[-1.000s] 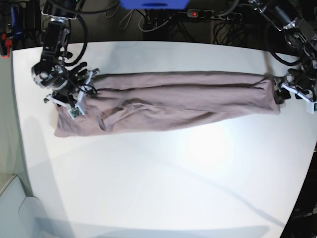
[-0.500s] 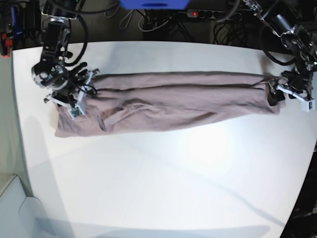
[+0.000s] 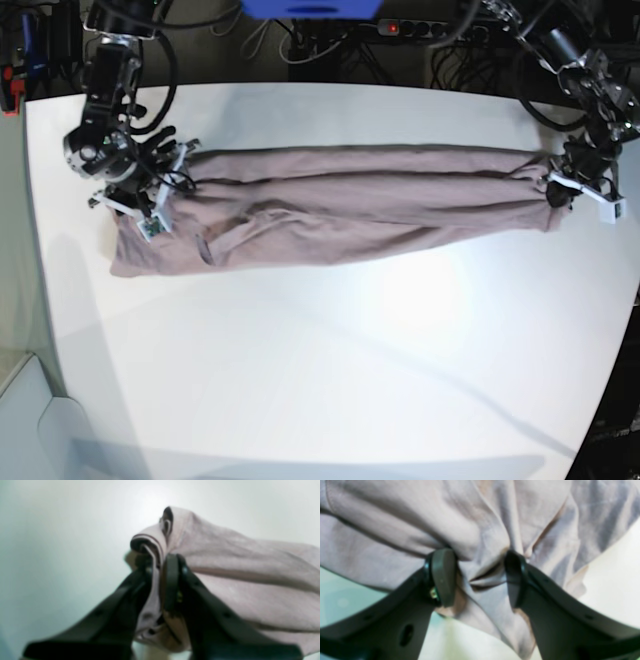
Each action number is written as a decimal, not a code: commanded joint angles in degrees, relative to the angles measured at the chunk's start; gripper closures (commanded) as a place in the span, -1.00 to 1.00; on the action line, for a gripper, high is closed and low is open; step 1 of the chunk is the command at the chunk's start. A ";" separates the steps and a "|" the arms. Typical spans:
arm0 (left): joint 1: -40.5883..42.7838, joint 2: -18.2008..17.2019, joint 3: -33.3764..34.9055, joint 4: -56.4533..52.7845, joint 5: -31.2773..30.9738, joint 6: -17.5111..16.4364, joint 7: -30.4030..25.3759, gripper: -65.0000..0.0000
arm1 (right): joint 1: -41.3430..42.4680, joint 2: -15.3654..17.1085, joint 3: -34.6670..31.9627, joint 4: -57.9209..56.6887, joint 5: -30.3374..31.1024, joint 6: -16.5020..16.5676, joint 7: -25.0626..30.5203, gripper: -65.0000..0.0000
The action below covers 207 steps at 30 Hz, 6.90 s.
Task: Layout the t-shirt on the table in an organized manner, then fold the t-shirt properly
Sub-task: 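Hold the folded shirt ends with both grippers and pull them taut, then fold the shirt end with the left gripper toward the right gripper, then release the folded end and press it flat with the left gripper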
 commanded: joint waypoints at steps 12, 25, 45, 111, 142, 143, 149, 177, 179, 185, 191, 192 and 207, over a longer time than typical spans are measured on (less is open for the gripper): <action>-0.13 4.22 0.35 16.76 2.08 0.12 7.99 0.99 | -0.94 0.33 -0.01 -1.47 -6.44 -0.49 -6.87 0.00; 1.36 18.80 14.77 39.62 2.69 3.24 14.94 0.99 | -0.85 0.25 -0.01 -1.47 -6.44 -0.49 -6.87 0.00; 6.46 18.80 54.42 30.65 2.69 22.76 2.89 0.99 | -1.21 0.51 -0.10 -1.47 -6.44 -0.49 -6.87 0.00; 6.64 12.75 39.38 25.64 -9.96 18.10 -1.42 -0.41 | 1.34 0.25 10.36 18.05 -6.44 -0.49 -13.11 -0.35; -1.63 12.31 44.92 3.22 -2.84 18.54 -4.14 0.00 | 14.09 3.41 23.02 -0.06 -6.18 -0.49 -13.03 -0.45; -1.63 12.31 44.39 3.31 -2.93 18.45 -4.05 0.00 | 14.62 3.41 23.02 -1.47 -6.18 -0.49 -12.76 -0.45; -1.80 12.31 44.13 3.40 -2.84 18.45 -3.79 0.00 | 15.59 4.55 23.02 -3.49 -6.18 -0.49 -12.50 -0.45; -2.86 15.65 44.66 15.62 -3.37 18.18 -3.61 0.00 | 14.44 0.95 23.11 -9.11 -6.09 -0.49 -12.94 -0.11; -2.86 15.65 45.10 17.20 -3.37 18.18 -3.61 0.00 | 14.44 0.69 23.11 -9.11 -6.09 -0.49 -12.94 0.18; 0.40 14.95 46.68 21.59 -3.28 18.18 -3.61 0.00 | 14.35 0.51 22.76 -9.11 -6.09 -0.49 -13.11 1.00; 4.53 9.76 46.50 21.24 -3.28 18.36 -3.70 0.00 | 14.44 0.69 23.02 -7.97 -6.09 -0.49 -13.11 1.00; 5.32 8.97 46.33 21.24 -3.28 18.36 -3.70 0.00 | 14.44 0.69 23.02 -6.74 -6.09 -0.49 -13.11 1.00; 7.52 8.62 41.76 21.94 -3.28 18.18 -3.70 0.00 | 13.56 -1.07 19.24 1.79 -6.35 -0.49 -13.20 1.00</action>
